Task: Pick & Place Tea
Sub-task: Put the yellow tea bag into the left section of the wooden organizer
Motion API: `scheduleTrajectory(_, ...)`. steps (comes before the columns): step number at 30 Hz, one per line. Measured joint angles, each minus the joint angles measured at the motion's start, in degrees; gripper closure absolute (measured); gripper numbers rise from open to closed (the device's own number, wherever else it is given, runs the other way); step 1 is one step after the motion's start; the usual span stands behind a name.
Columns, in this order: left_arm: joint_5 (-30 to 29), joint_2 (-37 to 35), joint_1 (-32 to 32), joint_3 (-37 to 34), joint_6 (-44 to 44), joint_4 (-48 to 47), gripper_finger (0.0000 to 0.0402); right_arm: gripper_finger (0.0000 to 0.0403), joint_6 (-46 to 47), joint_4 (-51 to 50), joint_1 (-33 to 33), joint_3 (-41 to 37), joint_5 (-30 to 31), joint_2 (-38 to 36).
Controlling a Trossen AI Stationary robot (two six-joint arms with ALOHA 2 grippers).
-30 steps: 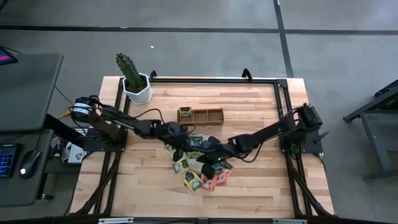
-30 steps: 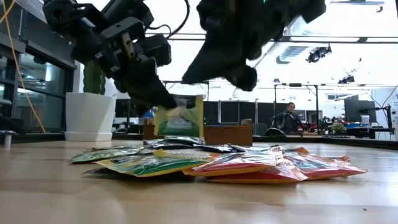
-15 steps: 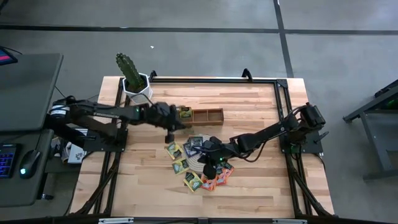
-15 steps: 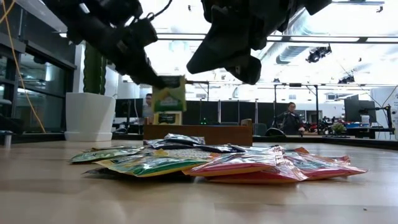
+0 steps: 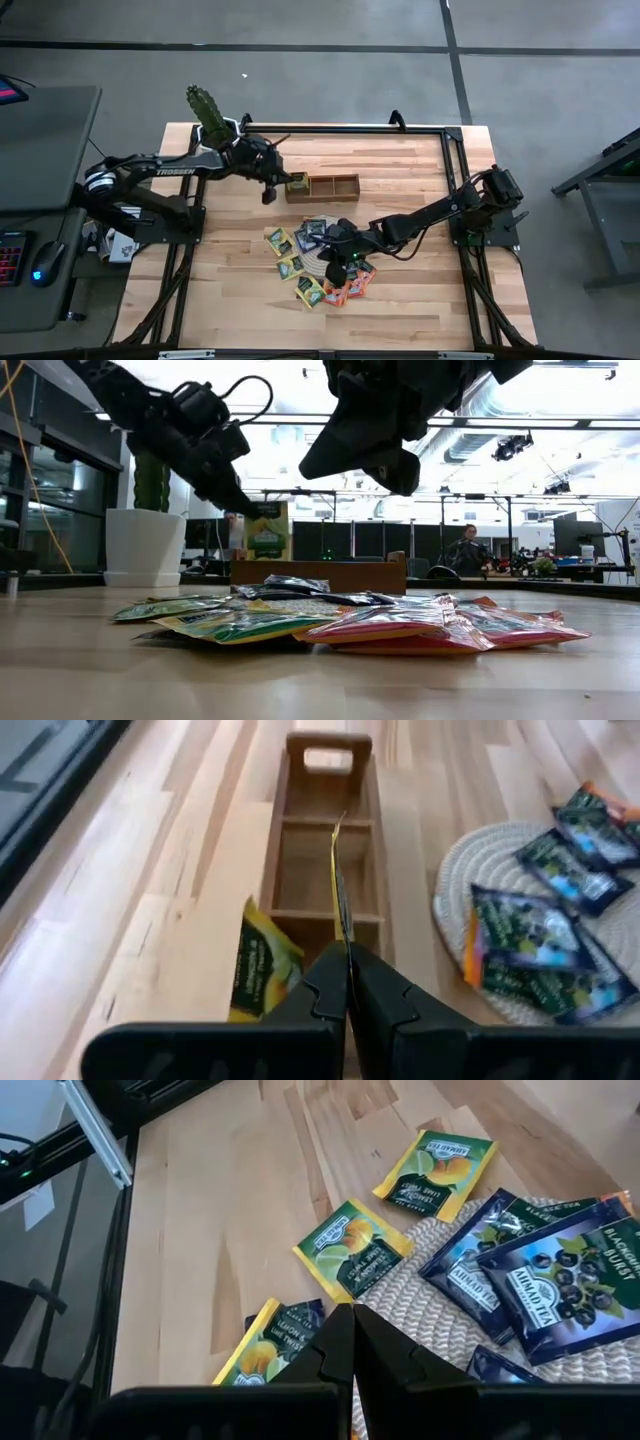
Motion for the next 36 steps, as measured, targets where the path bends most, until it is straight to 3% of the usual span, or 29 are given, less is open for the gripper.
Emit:
scheduleTrajectory(18, 1.75, 6.24, 1.82, 0.02, 2.09, 3.69, 0.0396, 0.0402, 0.18, 0.07, -0.07, 0.09, 2.09, 0.00)
scheduleTrajectory(31, 1.24, 6.24, 1.82, 0.02, 2.26, 3.76, 0.0292, 0.0402, 0.11, 0.02, -0.94, 0.09, 2.09, 0.00)
scheduleTrajectory(36, 2.47, 3.83, 1.82, 0.02, 1.42, 2.24, 0.0285, 0.0402, -0.06, -0.21, -0.91, 0.09, 2.05, 0.00)
